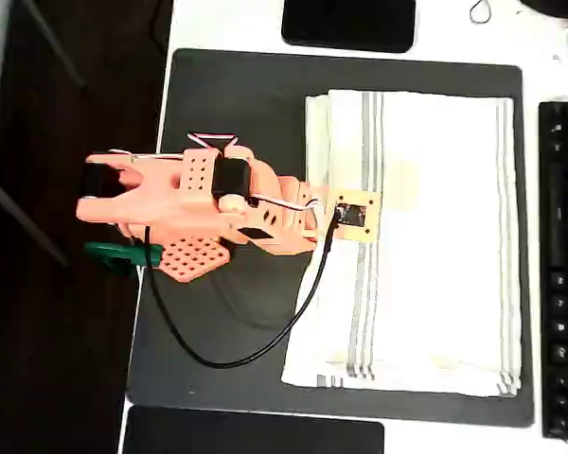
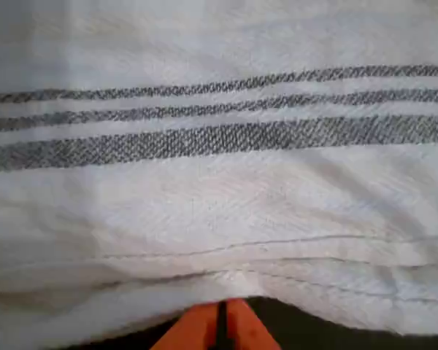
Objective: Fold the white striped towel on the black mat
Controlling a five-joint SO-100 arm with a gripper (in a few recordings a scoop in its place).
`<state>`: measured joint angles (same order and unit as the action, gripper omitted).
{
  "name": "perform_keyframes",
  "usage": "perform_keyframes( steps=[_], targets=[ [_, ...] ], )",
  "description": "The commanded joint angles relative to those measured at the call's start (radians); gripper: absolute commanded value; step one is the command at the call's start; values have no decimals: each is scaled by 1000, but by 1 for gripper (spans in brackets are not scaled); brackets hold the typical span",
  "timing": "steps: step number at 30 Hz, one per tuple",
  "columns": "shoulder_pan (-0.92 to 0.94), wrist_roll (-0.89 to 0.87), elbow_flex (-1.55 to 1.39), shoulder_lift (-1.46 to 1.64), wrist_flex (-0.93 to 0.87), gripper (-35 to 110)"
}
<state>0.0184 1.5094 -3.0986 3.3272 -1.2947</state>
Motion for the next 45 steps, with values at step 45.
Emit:
perform_keyframes(
  steps=[45],
  targets=[
    [-123,74,126,-106,-63,0]
  ],
)
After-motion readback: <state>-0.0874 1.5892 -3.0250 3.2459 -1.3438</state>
